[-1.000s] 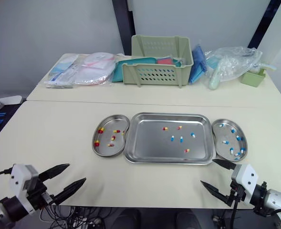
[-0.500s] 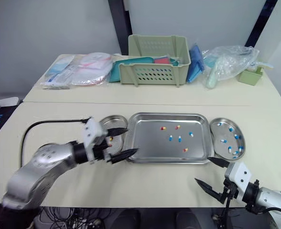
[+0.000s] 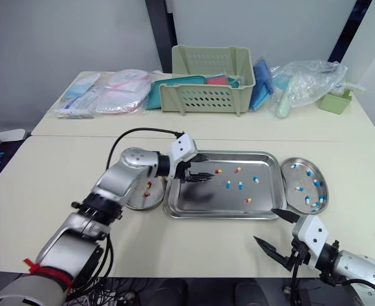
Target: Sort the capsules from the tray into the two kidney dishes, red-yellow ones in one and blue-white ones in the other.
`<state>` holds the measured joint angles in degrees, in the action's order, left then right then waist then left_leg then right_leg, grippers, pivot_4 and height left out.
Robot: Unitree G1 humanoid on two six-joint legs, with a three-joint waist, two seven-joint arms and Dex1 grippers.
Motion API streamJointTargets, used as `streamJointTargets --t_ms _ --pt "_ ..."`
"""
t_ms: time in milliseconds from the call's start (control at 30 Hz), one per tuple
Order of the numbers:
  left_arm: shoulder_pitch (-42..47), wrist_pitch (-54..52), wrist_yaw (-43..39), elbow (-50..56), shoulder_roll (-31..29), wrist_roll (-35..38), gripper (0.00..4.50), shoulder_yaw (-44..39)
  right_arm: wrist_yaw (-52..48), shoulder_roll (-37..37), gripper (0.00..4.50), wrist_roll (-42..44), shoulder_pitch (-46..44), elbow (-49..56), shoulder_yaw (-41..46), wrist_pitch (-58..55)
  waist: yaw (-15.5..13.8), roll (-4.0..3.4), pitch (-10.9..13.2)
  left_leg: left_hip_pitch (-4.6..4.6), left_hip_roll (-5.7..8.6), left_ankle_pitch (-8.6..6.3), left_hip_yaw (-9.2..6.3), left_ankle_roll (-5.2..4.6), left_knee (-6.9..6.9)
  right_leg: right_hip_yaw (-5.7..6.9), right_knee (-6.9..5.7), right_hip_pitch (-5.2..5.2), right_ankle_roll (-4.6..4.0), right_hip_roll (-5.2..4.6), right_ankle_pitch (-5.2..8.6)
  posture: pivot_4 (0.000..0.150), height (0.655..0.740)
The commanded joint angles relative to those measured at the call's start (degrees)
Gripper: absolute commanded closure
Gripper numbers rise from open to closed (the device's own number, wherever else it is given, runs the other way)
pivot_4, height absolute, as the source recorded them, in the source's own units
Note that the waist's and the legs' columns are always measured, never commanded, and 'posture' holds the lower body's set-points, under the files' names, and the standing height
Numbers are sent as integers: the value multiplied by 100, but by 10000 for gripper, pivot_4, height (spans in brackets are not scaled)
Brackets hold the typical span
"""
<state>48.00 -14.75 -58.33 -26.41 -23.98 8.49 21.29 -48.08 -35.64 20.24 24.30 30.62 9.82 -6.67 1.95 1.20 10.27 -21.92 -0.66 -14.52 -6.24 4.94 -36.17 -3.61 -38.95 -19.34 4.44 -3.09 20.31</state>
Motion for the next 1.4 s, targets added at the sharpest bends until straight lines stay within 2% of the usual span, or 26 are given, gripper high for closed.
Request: streamJointTargets --t_ms 33,267,567,700,933,1000,1100,1167,1300,1400 --pt "386 624 -210 -862 203 -345 13382 34 81 3 0 50 35 242 11 -17 -2 1 0 0 0 0 0 0 0 0 0 0 0 0 0 1500 7400" --pt "1089 1475 -203 -2639 748 -887 13382 -18 186 12 0 82 81 378 5 -105 -15 10 6 -8 3 0 -4 0 -7 3 1 -1 2 -1 0 1500 7400" --pt "1279 1838 -309 -3311 1130 -1173 13382 -112 261 44 0 77 204 456 -3 -116 -9 11 6 -7 3 0 -6 0 -7 4 -2 -1 2 -1 0 1500 7400" --pt "1298 1865 -310 -3473 1123 -1357 21778 -102 174 91 0 44 341 266 36 107 -9 10 5 -6 3 0 -6 0 -8 4 -3 -1 2 -1 0 1500 7400" --pt "1233 1809 -438 -3450 1114 -1491 44860 -126 41 137 0 -8 459 -118 26 531 -7 10 5 -1 3 0 -6 0 -9 4 -5 3 2 -1 0 1500 7400" --pt "1177 1807 -474 -3337 1099 -1455 44860 -184 6 141 0 -31 467 -203 16 641 -7 9 4 0 3 0 -6 0 -9 3 -5 4 2 -1 0 1500 7400" --pt "1008 1812 -544 -2759 967 -1328 44860 -308 -45 141 0 -107 482 -322 -6 844 5 9 5 0 3 0 -5 0 -9 2 -5 3 2 -1 0 1500 7400" --pt "765 1353 -599 -1809 791 -1086 44860 -506 -67 151 0 -145 461 -386 -21 986 9 8 5 -1 2 0 -6 0 -8 3 -5 2 2 -1 0 1500 7400" --pt "-52 -335 -597 765 205 -553 44860 -997 -122 153 0 -115 313 -474 -64 1143 37 5 8 -7 -2 1 -8 2 -6 3 -6 -2 2 -1 0 1500 7400" --pt "-578 -1618 -404 2196 -267 -201 44860 -1384 -226 117 0 -11 194 -521 -111 1138 43 0 5 -6 -4 2 -9 3 -7 3 -6 0 2 -1 0 1500 7400"
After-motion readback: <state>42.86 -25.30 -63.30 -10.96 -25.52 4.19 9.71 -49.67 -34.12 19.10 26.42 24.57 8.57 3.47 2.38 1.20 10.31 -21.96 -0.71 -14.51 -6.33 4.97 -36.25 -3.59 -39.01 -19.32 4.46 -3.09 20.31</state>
